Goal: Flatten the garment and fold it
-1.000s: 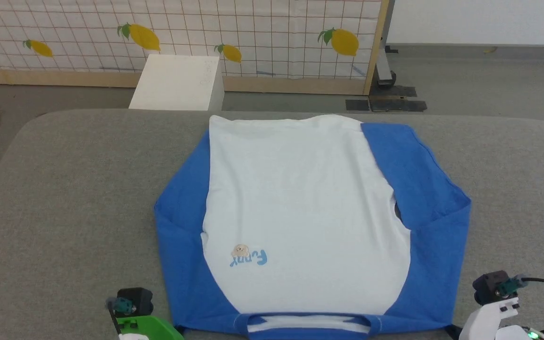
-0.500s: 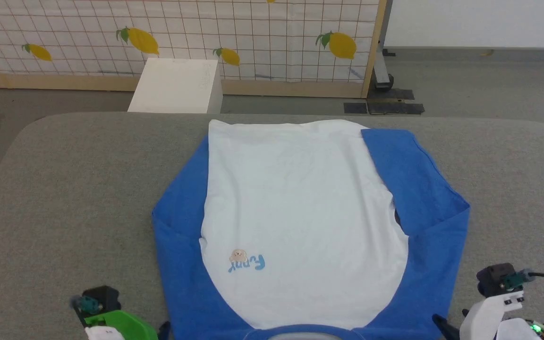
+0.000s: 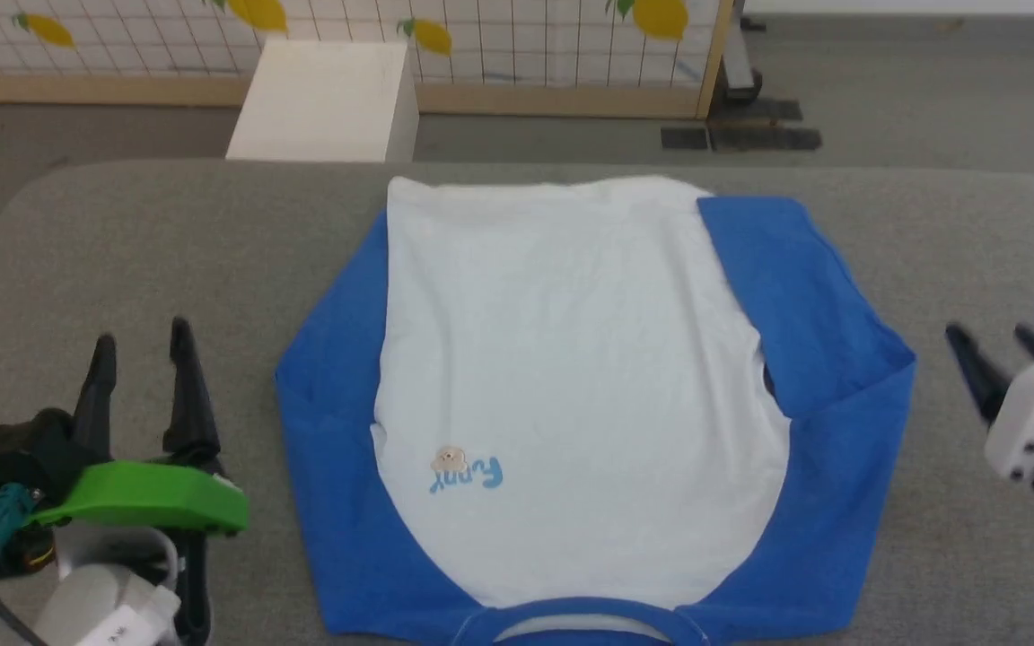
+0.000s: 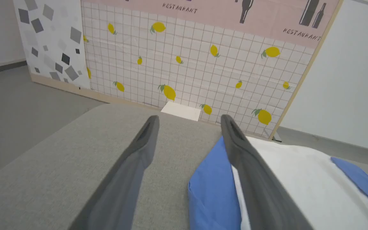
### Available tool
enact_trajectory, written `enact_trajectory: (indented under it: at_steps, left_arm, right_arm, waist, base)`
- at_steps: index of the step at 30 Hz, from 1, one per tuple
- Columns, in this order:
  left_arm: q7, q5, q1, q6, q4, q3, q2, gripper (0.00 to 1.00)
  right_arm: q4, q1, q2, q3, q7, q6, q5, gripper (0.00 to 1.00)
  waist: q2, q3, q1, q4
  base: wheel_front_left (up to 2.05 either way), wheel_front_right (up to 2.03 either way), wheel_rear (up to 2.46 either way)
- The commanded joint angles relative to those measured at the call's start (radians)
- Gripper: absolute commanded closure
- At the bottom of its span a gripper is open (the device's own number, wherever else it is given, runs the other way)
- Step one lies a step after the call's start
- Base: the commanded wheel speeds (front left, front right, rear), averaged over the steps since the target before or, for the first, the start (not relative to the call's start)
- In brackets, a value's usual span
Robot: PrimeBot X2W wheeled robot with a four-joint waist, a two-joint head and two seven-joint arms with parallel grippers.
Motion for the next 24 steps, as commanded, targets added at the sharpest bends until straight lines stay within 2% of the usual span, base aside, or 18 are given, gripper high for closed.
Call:
enact_trajectory:
  at_steps: [1, 7, 14, 24]
  left_arm:
    - [-0.037, 0.03, -0.031, -0.014, 0.003, -0.012, -0.013, 0.0]
    - [-0.087, 0.156, -0.121, -0.053, -0.002, -0.021, -0.057, 0.0]
    - [-0.088, 0.273, -0.188, -0.099, -0.045, 0.024, -0.147, 0.0]
    - [-0.089, 0.354, -0.217, -0.177, -0.059, 0.074, -0.258, 0.0]
  right_arm:
    - [0.022, -0.062, 0.001, -0.004, -0.001, -0.001, -0.02, 0.0]
    - [0.157, -0.314, -0.03, 0.023, 0.036, -0.001, -0.108, 0.0]
    - [0.338, -0.572, -0.063, 0.074, 0.093, -0.001, -0.225, 0.0]
    - [0.492, -0.739, -0.07, 0.082, 0.094, -0.001, -0.369, 0.0]
  waist:
    - [0.0, 0.107, 0.0001, 0.01]
    - [0.0, 0.253, 0.0001, 0.043]
    - [0.0, 0.397, 0.0001, 0.106]
    - [0.0, 0.504, 0.0001, 0.17]
  base:
    - [0.0, 0.0, 0.0]
    - [0.0, 0.0, 0.0]
    - [0.0, 0.0, 0.0]
    - [0.0, 0.0, 0.0]
